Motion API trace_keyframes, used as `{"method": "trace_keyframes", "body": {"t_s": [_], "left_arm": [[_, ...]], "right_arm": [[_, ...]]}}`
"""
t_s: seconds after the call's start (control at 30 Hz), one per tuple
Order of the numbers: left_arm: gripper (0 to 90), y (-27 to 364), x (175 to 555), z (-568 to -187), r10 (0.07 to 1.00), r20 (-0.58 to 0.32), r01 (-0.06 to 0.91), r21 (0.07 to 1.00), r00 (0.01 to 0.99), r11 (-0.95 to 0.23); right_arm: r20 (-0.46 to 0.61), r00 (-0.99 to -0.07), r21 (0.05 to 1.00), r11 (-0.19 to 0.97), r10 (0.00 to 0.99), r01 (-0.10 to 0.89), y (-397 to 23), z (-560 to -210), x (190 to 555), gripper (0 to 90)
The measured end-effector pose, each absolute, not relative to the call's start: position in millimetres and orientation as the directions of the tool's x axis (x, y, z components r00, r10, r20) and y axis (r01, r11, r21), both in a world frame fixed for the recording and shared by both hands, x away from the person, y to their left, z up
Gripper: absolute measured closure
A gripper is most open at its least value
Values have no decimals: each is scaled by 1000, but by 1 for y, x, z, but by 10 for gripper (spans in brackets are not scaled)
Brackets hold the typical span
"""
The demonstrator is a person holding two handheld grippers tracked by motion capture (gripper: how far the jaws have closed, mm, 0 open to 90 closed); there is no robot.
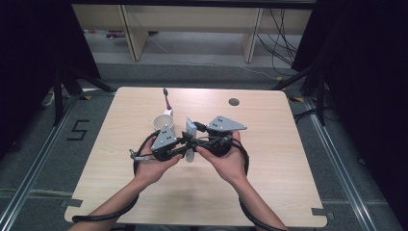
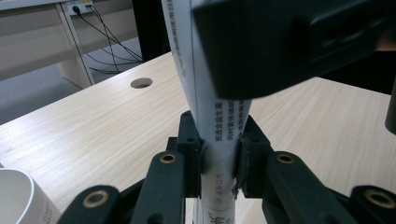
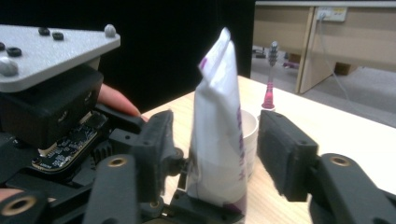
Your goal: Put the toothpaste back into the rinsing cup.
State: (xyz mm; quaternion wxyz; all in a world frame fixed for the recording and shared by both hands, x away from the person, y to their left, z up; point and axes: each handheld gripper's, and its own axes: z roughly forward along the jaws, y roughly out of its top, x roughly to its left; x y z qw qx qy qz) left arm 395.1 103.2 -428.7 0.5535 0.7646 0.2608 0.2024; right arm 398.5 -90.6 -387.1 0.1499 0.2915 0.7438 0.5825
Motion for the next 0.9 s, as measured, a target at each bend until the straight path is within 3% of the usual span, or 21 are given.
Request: {"method": "trace_keyframes", "body": {"t_s": [0.3, 0.9], "left_arm": [[747, 109, 398, -428, 641, 15, 174, 957, 768, -231], [749, 125, 402, -418, 672, 24, 153, 967, 740, -204]], "right_arm": [[145, -780, 960, 104, 609, 260, -102, -384, 393, 373], [162, -714, 962, 52, 681, 268, -143, -387, 390, 369]]}}
